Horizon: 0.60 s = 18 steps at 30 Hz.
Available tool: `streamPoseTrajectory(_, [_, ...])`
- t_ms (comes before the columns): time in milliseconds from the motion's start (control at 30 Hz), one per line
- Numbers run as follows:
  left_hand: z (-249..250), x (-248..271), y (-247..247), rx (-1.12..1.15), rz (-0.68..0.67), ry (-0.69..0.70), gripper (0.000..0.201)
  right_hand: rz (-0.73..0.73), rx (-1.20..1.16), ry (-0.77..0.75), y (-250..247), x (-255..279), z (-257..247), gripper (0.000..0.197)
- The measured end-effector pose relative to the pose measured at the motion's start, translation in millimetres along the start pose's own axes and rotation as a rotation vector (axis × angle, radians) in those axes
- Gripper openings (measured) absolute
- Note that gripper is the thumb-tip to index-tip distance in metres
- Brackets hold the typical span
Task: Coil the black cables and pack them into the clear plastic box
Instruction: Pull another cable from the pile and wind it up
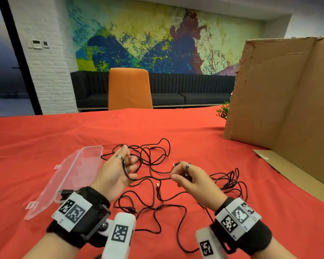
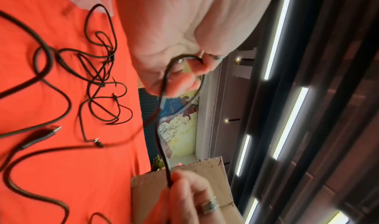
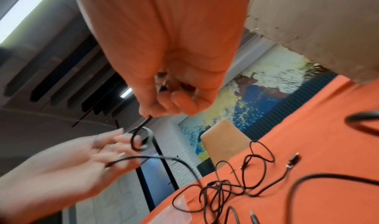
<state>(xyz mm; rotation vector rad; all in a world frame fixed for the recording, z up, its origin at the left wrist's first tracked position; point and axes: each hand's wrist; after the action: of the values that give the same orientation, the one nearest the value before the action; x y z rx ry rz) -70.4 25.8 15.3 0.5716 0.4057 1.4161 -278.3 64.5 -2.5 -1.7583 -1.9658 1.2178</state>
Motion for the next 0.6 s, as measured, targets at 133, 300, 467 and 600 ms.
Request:
streamPoseTrajectory(133, [-18.5, 6.2, 6.3, -0.247, -0.055, -0.115, 0.027, 0.000, 0.082, -0.112, 18.2, 2.3, -12.4, 0.013])
streamPoseTrajectory(300, [-18.1, 8.7, 5.3, -0.410, -0.038, -0.053, 0.025, -0.056, 0.015, -0.167, 4.0, 4.4, -24.3, 0.008])
streamPoseTrajectory(467, [-11.5, 9.4, 2.2, -0.116, -0.103, -0.217, 0.036, -0.137, -0.186, -0.133, -5.5, 3.2, -31.9, 0.008])
streamPoseTrajectory(600, [-9.1, 22.0, 4.7, -0.187, -0.419, -0.299, 0.057, -0.081, -0.143, -0.123, -2.7, -8.5, -32.1, 0.016])
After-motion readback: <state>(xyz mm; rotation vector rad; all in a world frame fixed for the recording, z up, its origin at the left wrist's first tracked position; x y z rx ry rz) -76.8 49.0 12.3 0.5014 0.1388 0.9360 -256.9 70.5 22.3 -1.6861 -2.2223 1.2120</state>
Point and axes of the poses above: each hand's wrist, its own x-axis away from the middle knuckle, its own y-axis out of the palm, z = x × y, and after that the axes turned 10 degrees about x, right-handed
